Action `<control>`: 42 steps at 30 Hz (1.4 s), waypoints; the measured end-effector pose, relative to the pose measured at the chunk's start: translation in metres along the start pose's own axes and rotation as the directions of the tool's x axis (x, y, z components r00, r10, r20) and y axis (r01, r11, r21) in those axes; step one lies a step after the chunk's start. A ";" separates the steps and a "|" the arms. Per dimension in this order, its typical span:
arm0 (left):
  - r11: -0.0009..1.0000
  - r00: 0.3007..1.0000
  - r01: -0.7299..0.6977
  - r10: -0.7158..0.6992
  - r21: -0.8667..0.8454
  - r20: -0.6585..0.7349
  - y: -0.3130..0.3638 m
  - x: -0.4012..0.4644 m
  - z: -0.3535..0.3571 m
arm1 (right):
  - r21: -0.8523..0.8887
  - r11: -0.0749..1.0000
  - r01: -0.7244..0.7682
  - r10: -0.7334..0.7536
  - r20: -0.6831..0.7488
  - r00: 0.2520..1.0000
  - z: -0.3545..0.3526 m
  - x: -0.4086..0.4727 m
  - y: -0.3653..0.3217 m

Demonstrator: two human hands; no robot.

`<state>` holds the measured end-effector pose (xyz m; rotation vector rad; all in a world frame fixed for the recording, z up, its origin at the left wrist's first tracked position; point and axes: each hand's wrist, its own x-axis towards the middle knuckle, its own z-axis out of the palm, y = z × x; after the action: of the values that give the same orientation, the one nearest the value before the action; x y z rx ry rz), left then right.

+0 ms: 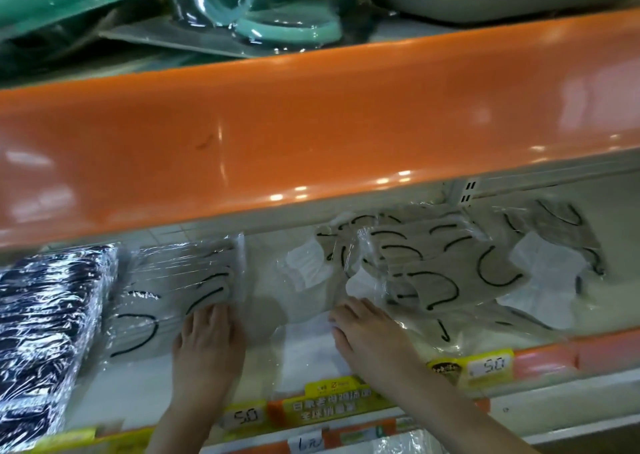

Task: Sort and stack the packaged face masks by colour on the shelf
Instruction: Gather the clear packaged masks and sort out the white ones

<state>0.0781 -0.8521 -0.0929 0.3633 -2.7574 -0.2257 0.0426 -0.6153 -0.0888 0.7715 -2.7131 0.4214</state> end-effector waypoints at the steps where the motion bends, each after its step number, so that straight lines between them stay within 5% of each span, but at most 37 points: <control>1: 1.000 1.000 -0.017 0.017 -0.008 -0.015 0.006 0.000 -0.001 | 0.034 0.999 0.011 -0.011 0.000 1.000 -0.003 0.000 0.003; 19: 0.950 0.958 -0.284 0.285 -0.127 -0.012 0.181 -0.008 0.013 | 0.184 0.977 -0.110 0.112 0.004 0.994 -0.064 -0.038 0.126; 23: 0.932 0.944 -0.323 0.329 -0.163 0.010 0.214 -0.014 0.015 | 0.047 0.986 -0.157 0.155 0.037 0.987 -0.076 -0.047 0.155; 30: 0.936 0.931 -0.313 0.336 -0.163 0.141 0.252 -0.019 0.033 | -0.042 0.975 -0.216 0.216 0.366 0.905 -0.081 -0.049 0.176; 42: 0.918 0.933 -0.358 0.356 -0.171 -0.045 0.252 -0.024 0.035 | 0.057 0.964 -0.259 0.251 0.116 0.961 -0.075 -0.041 0.177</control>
<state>0.0320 -0.6010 -0.0824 -0.1868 -2.7010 -0.3666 -0.0060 -0.4258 -0.0698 0.4737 -2.9258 0.5512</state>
